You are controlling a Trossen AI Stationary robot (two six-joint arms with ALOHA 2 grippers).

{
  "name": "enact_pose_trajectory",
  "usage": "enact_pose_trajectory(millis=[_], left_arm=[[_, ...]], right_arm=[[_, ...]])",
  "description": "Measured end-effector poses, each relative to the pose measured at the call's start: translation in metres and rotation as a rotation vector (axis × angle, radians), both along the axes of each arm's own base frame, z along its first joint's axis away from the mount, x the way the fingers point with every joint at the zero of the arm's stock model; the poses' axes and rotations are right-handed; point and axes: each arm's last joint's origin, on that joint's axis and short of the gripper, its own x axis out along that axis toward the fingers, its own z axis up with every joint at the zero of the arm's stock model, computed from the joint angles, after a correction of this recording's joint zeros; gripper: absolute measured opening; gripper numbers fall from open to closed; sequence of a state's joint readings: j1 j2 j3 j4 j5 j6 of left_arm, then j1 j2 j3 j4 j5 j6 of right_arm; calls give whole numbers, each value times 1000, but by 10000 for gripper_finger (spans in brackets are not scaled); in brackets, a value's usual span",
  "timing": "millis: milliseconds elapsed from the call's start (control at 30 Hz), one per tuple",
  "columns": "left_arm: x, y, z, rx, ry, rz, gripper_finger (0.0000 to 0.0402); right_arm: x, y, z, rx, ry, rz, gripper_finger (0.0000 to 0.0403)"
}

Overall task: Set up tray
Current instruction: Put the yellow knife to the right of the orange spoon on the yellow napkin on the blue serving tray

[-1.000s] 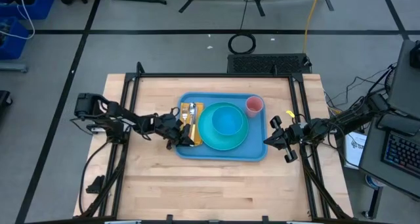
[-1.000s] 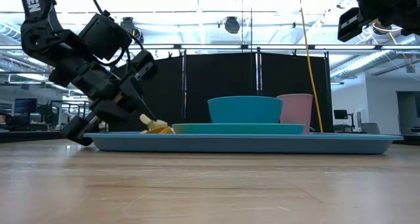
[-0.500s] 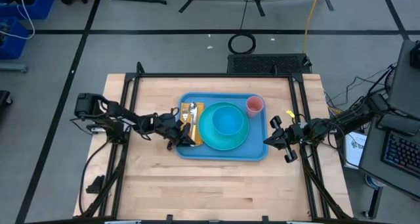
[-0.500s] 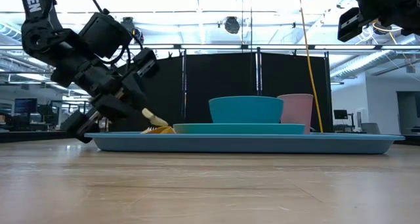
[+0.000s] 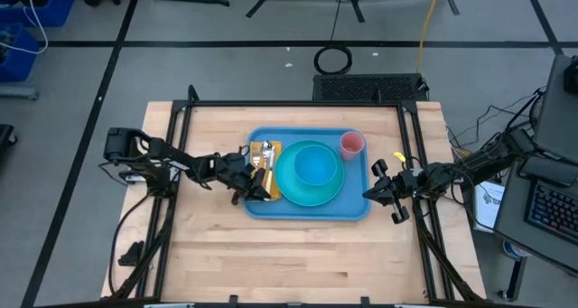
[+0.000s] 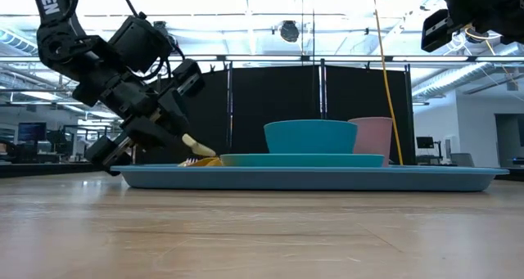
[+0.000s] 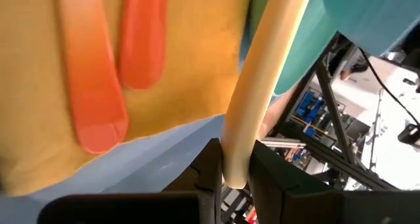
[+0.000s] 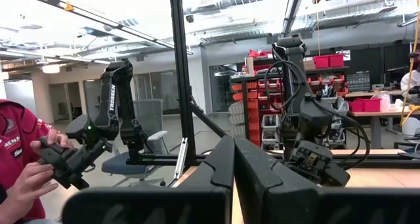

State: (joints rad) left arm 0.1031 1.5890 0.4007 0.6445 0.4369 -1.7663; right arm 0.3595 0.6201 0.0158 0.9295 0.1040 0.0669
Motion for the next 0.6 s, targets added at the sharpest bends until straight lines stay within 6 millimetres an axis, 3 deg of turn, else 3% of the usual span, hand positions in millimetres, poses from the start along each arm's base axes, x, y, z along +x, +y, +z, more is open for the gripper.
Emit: enact_pose_trajectory(millis=[600], left_arm=[[8, 6, -1, 15, 1, 31, 51]], right_arm=[[0, 0, 0, 0, 1, 0, 0]])
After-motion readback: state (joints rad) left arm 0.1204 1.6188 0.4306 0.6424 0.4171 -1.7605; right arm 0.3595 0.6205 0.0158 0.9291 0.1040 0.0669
